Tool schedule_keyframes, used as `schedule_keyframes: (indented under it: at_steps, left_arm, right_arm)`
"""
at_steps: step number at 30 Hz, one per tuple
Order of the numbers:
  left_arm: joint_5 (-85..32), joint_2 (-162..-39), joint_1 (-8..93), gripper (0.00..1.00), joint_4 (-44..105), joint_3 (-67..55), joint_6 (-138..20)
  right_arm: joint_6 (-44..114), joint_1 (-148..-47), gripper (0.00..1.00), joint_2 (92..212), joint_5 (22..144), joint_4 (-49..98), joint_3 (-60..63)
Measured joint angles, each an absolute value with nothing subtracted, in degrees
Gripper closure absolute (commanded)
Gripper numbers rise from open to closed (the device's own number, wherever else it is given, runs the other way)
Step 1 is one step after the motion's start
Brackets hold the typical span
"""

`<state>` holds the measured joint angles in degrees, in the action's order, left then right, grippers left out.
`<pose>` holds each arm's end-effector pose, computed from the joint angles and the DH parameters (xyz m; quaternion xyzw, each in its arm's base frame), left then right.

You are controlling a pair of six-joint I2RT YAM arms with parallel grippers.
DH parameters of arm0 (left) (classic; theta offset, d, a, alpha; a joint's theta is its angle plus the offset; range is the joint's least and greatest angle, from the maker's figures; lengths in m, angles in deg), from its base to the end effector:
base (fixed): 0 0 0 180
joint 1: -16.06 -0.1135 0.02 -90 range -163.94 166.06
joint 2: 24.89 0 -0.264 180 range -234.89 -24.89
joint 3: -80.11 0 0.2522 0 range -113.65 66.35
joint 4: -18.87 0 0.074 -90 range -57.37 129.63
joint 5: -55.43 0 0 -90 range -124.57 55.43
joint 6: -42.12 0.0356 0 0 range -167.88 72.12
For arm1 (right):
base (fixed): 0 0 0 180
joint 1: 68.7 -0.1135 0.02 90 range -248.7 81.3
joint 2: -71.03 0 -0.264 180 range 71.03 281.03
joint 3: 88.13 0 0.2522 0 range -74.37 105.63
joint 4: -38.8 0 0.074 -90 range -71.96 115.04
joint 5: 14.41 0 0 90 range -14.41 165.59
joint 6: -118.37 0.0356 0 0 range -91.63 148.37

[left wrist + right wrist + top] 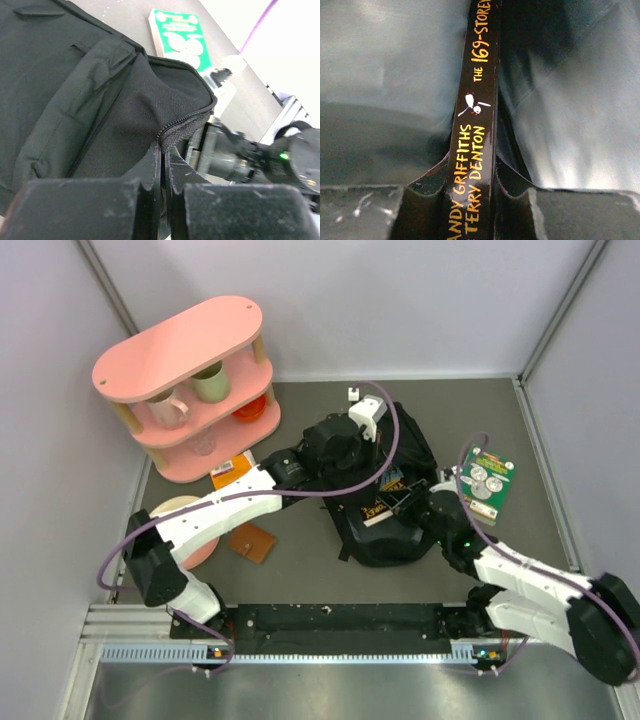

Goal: Pack the student bag
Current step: Place the book in the student bag.

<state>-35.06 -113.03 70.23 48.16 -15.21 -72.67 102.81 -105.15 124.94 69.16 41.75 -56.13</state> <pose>0.2129 -0.2943 0.3676 0.2081 0.8031 -0.3523 0.4332 0.1648 0.1168 0.1972 0.2953 0.7578 0.4518 0.3666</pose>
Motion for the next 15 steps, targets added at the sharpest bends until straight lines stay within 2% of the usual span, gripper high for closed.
schedule_keyframes:
  at_steps: [5,11,15]
  left_arm:
    - [-32.90,-112.57,70.21,1.00,48.25,-15.21,-72.80]
    - [-31.70,-111.22,70.01,1.00,49.85,-15.21,-71.67]
    - [-30.43,-110.58,69.14,1.00,50.50,-15.21,-70.79]
  right_arm:
    - [101.89,-105.10,1.00,137.94,68.87,57.07,-56.13]
    - [99.24,-104.91,1.00,148.70,67.30,68.29,-54.84]
    - [98.06,-104.82,0.94,156.15,66.07,75.67,-52.96]
